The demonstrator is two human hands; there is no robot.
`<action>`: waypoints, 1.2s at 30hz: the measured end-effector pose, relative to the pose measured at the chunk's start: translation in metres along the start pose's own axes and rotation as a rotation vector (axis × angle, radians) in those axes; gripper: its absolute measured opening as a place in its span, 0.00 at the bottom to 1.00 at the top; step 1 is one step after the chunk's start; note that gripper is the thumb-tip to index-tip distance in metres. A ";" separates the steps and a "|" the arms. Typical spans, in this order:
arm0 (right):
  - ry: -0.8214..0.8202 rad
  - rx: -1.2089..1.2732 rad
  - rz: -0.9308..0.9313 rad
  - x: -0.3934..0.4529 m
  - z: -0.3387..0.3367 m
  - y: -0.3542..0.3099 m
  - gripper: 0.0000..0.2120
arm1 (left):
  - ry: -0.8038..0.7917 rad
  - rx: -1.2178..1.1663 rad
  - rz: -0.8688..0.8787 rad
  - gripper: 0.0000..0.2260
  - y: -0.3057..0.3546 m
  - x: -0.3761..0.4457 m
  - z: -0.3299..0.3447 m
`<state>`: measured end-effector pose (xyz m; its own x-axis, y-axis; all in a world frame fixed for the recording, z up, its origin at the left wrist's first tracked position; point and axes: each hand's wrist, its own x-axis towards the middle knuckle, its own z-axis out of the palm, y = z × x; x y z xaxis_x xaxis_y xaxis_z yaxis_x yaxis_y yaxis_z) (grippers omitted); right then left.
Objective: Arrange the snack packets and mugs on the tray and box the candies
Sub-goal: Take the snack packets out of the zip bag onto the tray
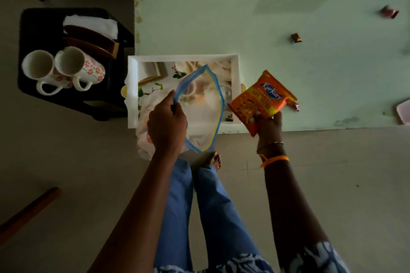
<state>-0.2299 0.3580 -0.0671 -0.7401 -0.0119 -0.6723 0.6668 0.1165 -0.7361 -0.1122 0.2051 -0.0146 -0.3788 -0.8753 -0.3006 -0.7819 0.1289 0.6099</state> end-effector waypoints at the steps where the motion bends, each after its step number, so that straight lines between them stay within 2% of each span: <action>1: 0.037 -0.019 0.041 0.006 0.003 0.008 0.13 | -0.006 0.008 0.010 0.15 0.001 -0.001 0.002; 4: 0.070 -0.069 0.138 0.025 0.019 0.034 0.14 | -0.021 0.014 0.035 0.16 0.000 0.000 0.005; 7: 0.114 -0.050 0.124 0.044 0.039 0.052 0.14 | -0.048 -0.010 0.031 0.16 -0.006 0.003 0.008; 11: 0.182 -0.204 0.166 0.058 0.057 0.074 0.16 | -0.047 -0.017 0.018 0.15 -0.012 0.005 0.010; 14: 0.232 -0.278 0.231 0.055 0.062 0.078 0.18 | -0.072 -0.038 -0.004 0.16 -0.013 0.005 0.010; 18: 0.256 -0.235 0.300 0.042 0.057 0.067 0.21 | -0.085 -0.057 0.003 0.16 -0.014 0.004 0.007; 21: 0.266 -0.317 0.131 0.017 0.054 0.044 0.15 | -0.061 -0.070 0.004 0.16 -0.016 0.003 -0.003; 23: 0.163 -0.329 -0.068 -0.009 0.062 0.024 0.10 | -0.022 -0.066 -0.001 0.16 -0.022 0.002 -0.016; 25: -0.064 -0.306 -0.173 -0.036 0.080 0.010 0.05 | 0.016 -0.081 -0.006 0.15 -0.029 0.002 -0.029; 26: -0.187 -0.329 -0.186 -0.046 0.092 0.006 0.06 | 0.031 -0.094 -0.005 0.15 -0.034 0.002 -0.036; 28: -0.378 -0.576 -0.200 -0.058 0.123 0.007 0.09 | 0.051 -0.105 -0.003 0.14 -0.043 0.001 -0.048; 31: -0.529 -1.117 -0.156 -0.056 0.163 0.028 0.15 | 0.072 -0.128 -0.017 0.14 -0.054 0.002 -0.059; 34: -0.669 -1.204 -0.034 -0.051 0.191 0.055 0.23 | 0.087 -0.148 -0.002 0.14 -0.063 0.004 -0.064; 36: -0.751 -1.219 0.007 -0.051 0.202 0.075 0.23 | 0.072 -0.158 0.010 0.15 -0.069 0.003 -0.065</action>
<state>-0.1244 0.1671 -0.1036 -0.2602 -0.4762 -0.8400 -0.1041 0.8787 -0.4659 -0.0268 0.1634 -0.0100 -0.3458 -0.9060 -0.2442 -0.6886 0.0683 0.7219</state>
